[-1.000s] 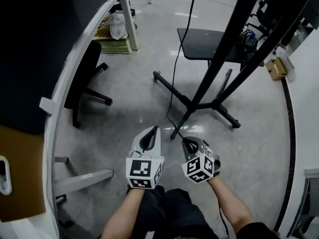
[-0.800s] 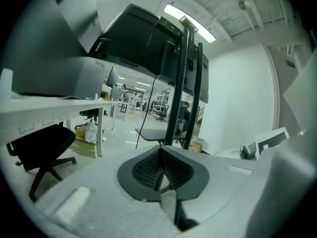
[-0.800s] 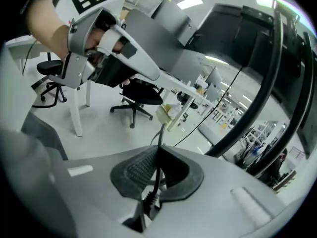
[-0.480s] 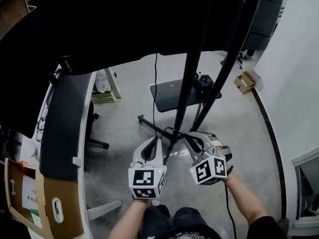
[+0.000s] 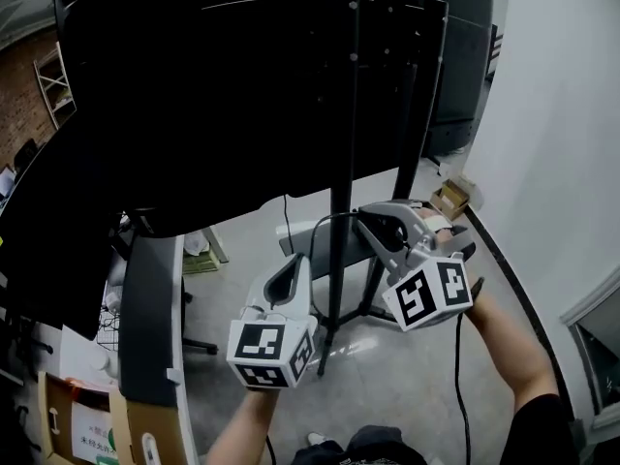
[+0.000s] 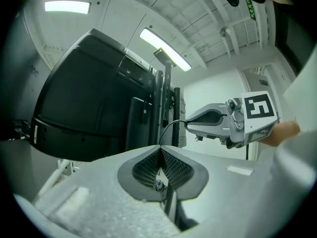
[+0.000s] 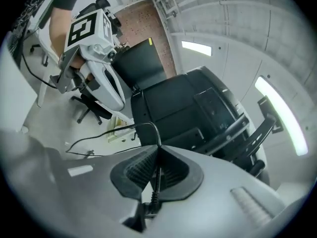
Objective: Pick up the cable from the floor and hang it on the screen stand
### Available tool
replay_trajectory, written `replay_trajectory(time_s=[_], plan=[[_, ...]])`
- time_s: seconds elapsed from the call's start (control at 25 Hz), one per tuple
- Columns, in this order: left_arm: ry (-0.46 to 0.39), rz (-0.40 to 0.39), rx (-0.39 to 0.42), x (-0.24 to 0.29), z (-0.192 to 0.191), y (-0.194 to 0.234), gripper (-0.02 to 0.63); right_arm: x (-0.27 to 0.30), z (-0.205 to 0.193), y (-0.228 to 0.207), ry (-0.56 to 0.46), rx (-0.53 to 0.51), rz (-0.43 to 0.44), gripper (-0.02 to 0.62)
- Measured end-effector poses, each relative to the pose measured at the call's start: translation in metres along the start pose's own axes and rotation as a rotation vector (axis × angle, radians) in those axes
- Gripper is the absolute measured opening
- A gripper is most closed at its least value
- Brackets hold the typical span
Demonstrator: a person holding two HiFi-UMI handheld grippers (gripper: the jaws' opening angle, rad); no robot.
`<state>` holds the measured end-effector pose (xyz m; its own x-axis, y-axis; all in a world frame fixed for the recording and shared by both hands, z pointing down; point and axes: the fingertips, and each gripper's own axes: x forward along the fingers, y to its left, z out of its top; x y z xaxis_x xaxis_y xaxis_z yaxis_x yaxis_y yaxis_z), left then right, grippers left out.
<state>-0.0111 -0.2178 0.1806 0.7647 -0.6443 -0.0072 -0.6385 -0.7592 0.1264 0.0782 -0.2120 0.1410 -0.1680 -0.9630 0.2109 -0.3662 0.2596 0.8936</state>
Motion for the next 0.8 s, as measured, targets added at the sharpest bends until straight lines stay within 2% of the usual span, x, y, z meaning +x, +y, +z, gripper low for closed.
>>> replay_trajectory(time_s=[0.12, 0.4, 0.8], plan=[[-0.039, -0.031, 0.017, 0.007, 0.037, -0.005, -0.009, -0.003, 0.016, -0.052, -0.008, -0.066, -0.055, 0.02], [-0.101, -0.059, 0.064, 0.036, 0.101, -0.017, -0.009, 0.001, 0.047, -0.162, -0.047, -0.111, -0.17, 0.018], [-0.217, 0.012, 0.129, 0.09, 0.177, -0.019, -0.009, 0.037, 0.062, -0.278, -0.1, -0.292, -0.237, 0.015]])
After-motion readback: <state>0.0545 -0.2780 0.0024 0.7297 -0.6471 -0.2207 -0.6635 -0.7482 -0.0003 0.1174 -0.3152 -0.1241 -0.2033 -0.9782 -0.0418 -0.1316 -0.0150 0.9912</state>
